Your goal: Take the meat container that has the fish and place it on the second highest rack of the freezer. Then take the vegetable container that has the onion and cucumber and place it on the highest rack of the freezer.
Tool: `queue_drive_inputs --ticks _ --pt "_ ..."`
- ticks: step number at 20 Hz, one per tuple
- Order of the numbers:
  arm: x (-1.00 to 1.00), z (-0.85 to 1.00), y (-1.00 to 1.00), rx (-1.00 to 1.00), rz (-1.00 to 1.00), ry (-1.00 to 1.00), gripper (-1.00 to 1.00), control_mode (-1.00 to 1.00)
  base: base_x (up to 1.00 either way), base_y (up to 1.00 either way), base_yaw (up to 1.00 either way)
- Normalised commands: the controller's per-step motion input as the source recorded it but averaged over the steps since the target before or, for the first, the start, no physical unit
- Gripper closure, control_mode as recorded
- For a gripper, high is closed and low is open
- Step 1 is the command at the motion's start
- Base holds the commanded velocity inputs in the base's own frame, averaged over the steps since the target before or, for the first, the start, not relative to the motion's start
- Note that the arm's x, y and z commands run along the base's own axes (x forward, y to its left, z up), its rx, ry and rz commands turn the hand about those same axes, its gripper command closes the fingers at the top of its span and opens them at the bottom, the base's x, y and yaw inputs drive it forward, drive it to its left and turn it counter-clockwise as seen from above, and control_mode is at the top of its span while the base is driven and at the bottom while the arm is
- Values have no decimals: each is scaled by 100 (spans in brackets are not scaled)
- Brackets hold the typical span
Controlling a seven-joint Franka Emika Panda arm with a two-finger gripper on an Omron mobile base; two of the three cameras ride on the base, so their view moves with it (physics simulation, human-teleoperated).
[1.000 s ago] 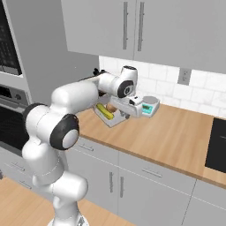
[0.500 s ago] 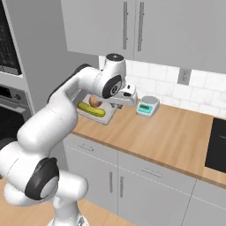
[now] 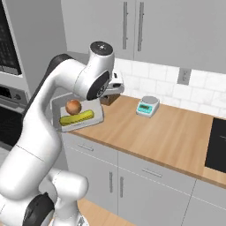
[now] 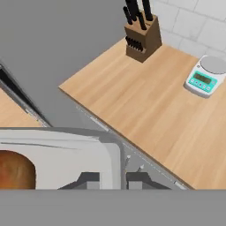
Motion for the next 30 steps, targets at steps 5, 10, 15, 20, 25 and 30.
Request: queue_drive_inputs --ticks 5,10,15,20,25,30 --pt "-12 1 8 1 1 0 100 100 -2 9 1" --pt "0 0 0 0 0 0 100 100 -2 27 10" --pt "0 0 0 0 0 0 100 100 -64 39 46" --pt "0 0 0 0 0 0 100 100 29 63 30" --pt "0 0 0 0 0 0 100 100 58 99 18" --pt "0 0 0 0 0 0 100 100 7 100 9"
